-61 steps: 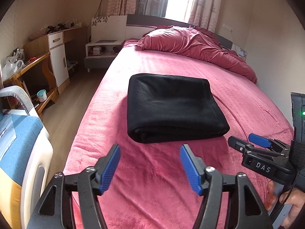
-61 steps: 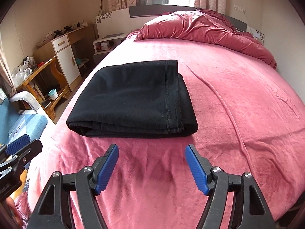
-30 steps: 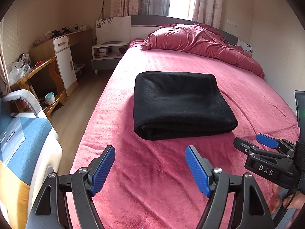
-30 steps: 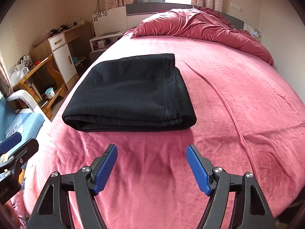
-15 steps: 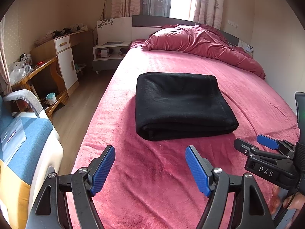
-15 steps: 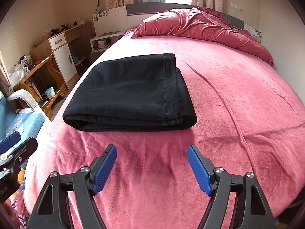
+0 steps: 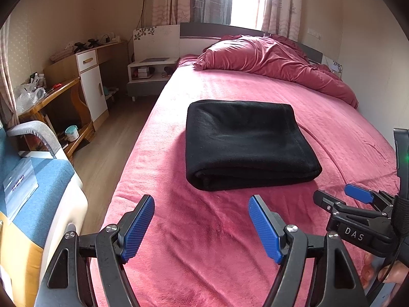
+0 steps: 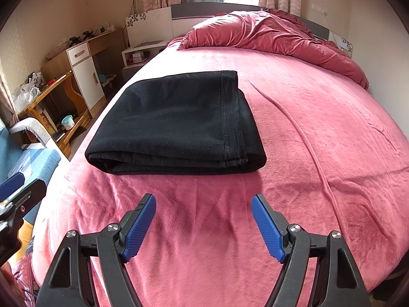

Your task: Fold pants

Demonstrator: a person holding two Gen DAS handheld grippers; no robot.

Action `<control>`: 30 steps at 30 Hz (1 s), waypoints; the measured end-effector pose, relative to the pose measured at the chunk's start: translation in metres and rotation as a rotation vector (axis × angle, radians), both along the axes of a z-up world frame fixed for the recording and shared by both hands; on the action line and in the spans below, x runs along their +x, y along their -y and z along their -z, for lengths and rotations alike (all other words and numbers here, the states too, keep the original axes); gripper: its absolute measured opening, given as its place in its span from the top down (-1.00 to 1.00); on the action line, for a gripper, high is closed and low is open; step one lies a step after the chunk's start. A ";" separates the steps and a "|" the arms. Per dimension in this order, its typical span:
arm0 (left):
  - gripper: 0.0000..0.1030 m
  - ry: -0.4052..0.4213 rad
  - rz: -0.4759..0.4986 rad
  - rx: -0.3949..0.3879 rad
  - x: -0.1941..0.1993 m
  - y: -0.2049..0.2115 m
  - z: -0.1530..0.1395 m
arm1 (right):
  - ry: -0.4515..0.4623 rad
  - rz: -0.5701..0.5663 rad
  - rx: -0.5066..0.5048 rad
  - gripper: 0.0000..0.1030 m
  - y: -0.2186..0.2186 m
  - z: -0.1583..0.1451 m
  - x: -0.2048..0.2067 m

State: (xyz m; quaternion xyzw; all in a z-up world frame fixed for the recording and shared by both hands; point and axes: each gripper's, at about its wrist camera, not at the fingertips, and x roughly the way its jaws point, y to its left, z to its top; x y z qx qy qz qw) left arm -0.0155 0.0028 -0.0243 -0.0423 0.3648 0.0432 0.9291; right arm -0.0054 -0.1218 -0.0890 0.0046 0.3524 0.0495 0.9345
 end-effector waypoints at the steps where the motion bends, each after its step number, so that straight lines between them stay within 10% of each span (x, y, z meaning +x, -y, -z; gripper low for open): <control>1: -0.51 0.002 -0.003 0.003 0.000 0.000 -0.001 | -0.001 0.000 0.000 -0.51 0.000 0.000 0.000; 30: -0.51 -0.016 -0.004 0.002 0.002 -0.002 0.004 | -0.025 -0.004 -0.012 -0.57 0.003 0.011 0.004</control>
